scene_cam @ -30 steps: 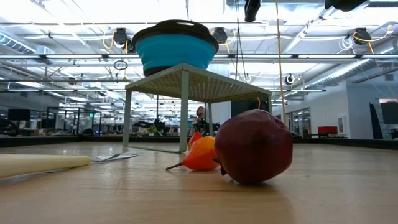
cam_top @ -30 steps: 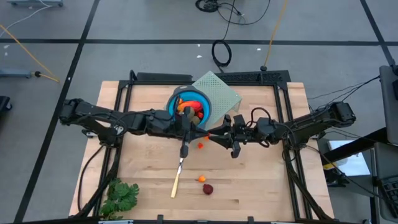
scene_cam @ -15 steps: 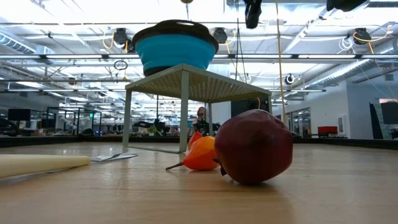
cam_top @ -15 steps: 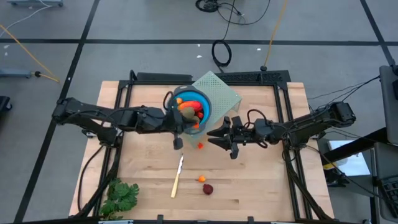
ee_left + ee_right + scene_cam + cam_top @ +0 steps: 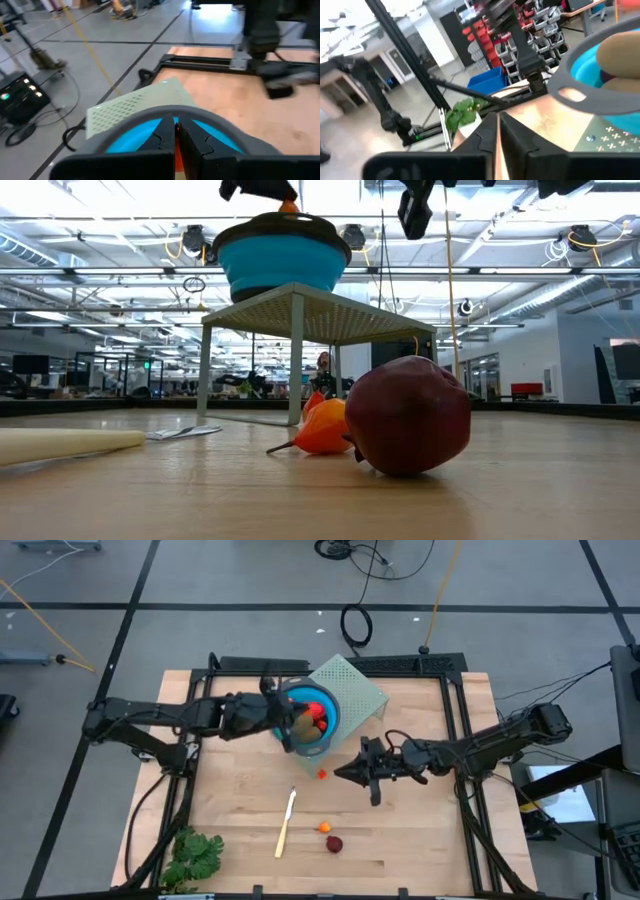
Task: Pick & Place Fruit
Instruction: Put the peach into the blue strainer bowl
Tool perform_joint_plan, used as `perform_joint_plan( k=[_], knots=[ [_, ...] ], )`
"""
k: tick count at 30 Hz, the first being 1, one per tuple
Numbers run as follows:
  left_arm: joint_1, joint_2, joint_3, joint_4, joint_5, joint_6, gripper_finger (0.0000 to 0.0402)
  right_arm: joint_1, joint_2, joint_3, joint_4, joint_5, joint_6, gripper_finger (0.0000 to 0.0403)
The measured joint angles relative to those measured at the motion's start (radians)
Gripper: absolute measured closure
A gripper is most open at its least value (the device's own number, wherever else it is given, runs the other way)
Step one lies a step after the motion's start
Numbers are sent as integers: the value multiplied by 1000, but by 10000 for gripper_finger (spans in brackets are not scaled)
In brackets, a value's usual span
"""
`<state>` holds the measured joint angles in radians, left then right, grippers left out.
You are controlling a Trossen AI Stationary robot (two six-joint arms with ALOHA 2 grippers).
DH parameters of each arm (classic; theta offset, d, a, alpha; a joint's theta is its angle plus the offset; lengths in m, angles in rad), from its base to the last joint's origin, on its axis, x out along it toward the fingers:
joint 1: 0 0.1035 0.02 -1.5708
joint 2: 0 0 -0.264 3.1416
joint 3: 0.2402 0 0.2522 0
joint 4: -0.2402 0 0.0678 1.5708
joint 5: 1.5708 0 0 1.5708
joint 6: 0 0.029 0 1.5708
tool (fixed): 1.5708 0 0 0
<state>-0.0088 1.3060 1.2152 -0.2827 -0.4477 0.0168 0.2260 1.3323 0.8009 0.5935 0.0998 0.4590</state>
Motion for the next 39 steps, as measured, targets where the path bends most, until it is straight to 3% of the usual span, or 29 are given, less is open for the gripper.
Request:
perform_joint_plan(
  k=[7, 17, 28, 39],
  knots=[
    [106, 2, 0, -2, 13, -27, 401, 48, 0, 0, -70, 0, -34, 401],
    [218, 18, 0, -74, 157, -26, 401, 77, 0, 0, -73, 0, -64, 402],
    [240, 44, 1, -91, 223, -37, 401, 77, 0, 0, -75, 1, -64, 402],
    [257, 98, 0, -113, 211, -13, 401, 77, 0, 0, -75, 3, -60, 403]
  ],
)
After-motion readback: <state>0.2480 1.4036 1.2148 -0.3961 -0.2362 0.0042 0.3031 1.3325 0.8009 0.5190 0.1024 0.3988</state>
